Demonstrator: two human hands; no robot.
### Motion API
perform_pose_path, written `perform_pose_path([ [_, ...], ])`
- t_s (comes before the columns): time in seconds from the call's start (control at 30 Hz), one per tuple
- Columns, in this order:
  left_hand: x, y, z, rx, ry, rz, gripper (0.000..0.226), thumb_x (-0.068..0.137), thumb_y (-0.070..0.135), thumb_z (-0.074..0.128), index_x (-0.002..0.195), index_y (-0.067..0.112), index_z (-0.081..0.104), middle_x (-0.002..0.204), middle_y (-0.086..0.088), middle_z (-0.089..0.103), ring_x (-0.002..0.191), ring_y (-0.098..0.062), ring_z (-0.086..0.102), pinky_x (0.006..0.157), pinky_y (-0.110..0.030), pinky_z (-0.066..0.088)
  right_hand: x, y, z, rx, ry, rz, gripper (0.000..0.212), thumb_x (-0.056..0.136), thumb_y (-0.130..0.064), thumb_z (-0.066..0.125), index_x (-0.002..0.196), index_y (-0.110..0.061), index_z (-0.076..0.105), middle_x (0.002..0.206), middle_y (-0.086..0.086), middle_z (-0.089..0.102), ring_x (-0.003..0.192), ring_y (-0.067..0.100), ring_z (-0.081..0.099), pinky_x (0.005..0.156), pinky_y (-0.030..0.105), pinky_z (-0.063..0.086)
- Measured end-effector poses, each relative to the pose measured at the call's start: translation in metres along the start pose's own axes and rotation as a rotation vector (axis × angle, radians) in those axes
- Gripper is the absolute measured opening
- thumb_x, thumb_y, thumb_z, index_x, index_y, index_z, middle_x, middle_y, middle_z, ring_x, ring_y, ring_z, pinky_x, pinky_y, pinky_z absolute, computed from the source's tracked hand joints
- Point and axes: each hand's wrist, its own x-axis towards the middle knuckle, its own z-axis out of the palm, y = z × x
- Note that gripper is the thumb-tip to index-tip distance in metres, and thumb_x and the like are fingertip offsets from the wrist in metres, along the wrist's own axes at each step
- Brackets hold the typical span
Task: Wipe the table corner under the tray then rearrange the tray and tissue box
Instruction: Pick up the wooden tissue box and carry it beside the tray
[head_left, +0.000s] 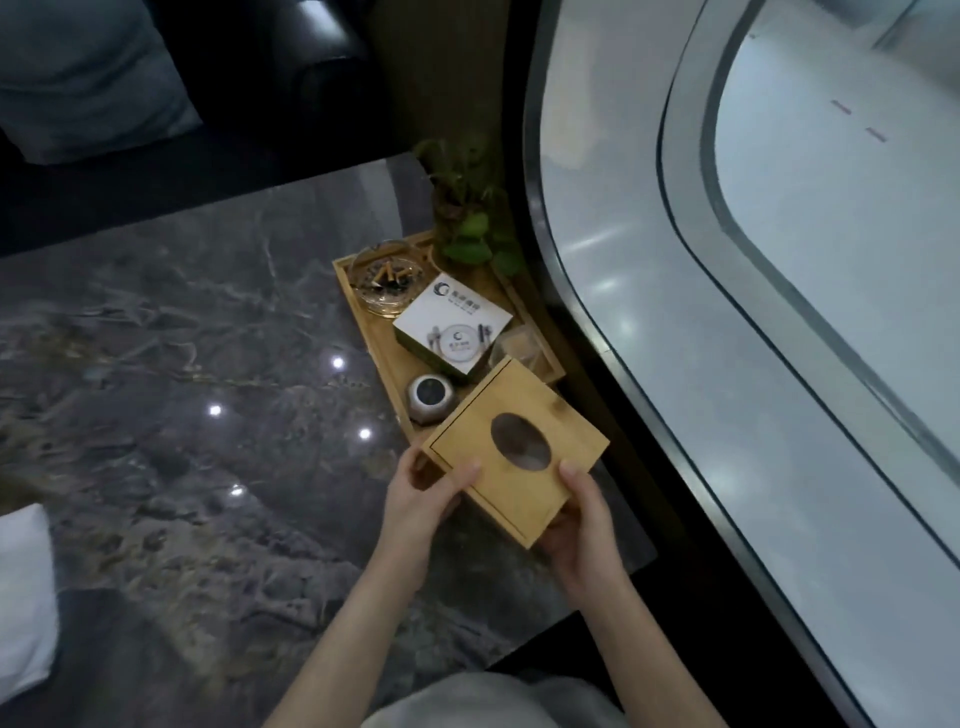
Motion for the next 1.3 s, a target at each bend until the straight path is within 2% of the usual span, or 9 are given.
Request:
perform_pose_path([
  [0.1,0.007,-0.004,0.012,0.003,0.041,-0.005,0.055,0.063,0.014,0.076,0.114,0.015,0.055,0.111,-0.005,0.065,0.103,-0.024,0.062,0.085,-0.036,0.052,-0.001,-0.005,-0.012,-0.006,-0.008,-0.029,0.075,0.070,-0.026,0.072,0.137,-0.015,0.040,0.110,0.010,0.066,0.084,0.019,0.071,0.066,0.033,0.057],
  [0.2,0.012,-0.004,0.014,0.070,0.028,-0.049,0.071,0.054,0.024,0.079,0.119,0.014,0.053,0.113,-0.006,0.065,0.102,-0.024,0.063,0.082,-0.036,0.053,-0.002,-0.011,-0.023,-0.158,0.036,-0.094,0.065,0.074,-0.019,0.074,0.132,-0.022,0.044,0.117,0.001,0.062,0.105,0.017,0.059,0.087,0.033,0.047],
  [0.37,0.019,0.002,0.017,0.181,-0.007,-0.081,0.076,0.051,0.028,0.080,0.121,0.014,0.054,0.115,-0.004,0.065,0.106,-0.022,0.061,0.089,-0.039,0.051,-0.008,-0.020,-0.035,-0.466,0.060,-0.221,0.049,0.074,-0.028,0.073,0.119,-0.026,0.054,0.107,-0.015,0.061,0.105,0.005,0.056,0.099,0.034,0.042],
  [0.5,0.026,0.004,0.022,0.214,-0.039,-0.042,0.061,0.065,0.018,0.077,0.122,0.016,0.054,0.115,0.000,0.064,0.108,-0.019,0.059,0.091,-0.036,0.050,-0.006,-0.016,-0.038,-0.497,0.092,-0.290,0.051,0.078,-0.019,0.071,0.125,-0.017,0.052,0.106,-0.012,0.061,0.099,-0.003,0.055,0.082,0.009,0.046],
  [0.6,0.026,0.007,0.028,0.217,-0.043,-0.025,0.081,0.052,0.033,0.081,0.126,0.018,0.052,0.119,0.000,0.063,0.111,-0.020,0.058,0.098,-0.042,0.046,-0.002,-0.014,-0.039,-0.480,0.097,-0.304,0.043,0.083,-0.011,0.067,0.122,-0.018,0.051,0.101,-0.013,0.060,0.084,-0.014,0.058,0.064,-0.005,0.043],
  [0.83,0.024,0.000,0.033,0.279,-0.038,0.020,0.044,0.081,0.022,0.063,0.123,0.016,0.053,0.103,0.012,0.062,0.095,-0.003,0.056,0.082,-0.023,0.044,0.003,-0.016,-0.035,-0.539,0.086,-0.352,0.039,0.085,-0.020,0.066,0.121,-0.023,0.050,0.103,-0.020,0.060,0.100,-0.002,0.056,0.090,0.024,0.048],
  [1.0,0.025,0.002,0.033,0.362,0.007,0.072,0.032,0.083,0.021,0.062,0.113,0.012,0.060,0.106,0.002,0.065,0.096,-0.007,0.060,0.079,-0.020,0.046,0.005,-0.018,-0.033,-0.523,0.076,-0.354,0.036,0.086,-0.018,0.065,0.119,-0.023,0.050,0.100,-0.019,0.060,0.090,-0.012,0.060,0.072,0.008,0.051],
  [1.17,0.031,0.004,0.036,0.404,0.054,0.106,0.032,0.081,0.023,0.065,0.109,0.009,0.064,0.109,-0.003,0.069,0.103,-0.017,0.063,0.092,-0.040,0.050,0.007,-0.017,-0.028,-0.438,0.144,-0.330,0.024,0.083,-0.018,0.068,0.095,-0.035,0.056,0.094,-0.022,0.063,0.082,-0.016,0.060,0.073,0.009,0.048],
  [1.3,0.034,0.004,0.042,0.372,0.064,0.089,0.027,0.082,0.023,0.065,0.106,0.012,0.064,0.098,0.002,0.069,0.092,-0.012,0.064,0.070,-0.027,0.054,0.006,-0.016,-0.022,-0.361,0.197,-0.327,0.025,0.086,-0.022,0.065,0.105,-0.029,0.051,0.092,-0.025,0.056,0.089,-0.010,0.053,0.085,0.016,0.041],
])
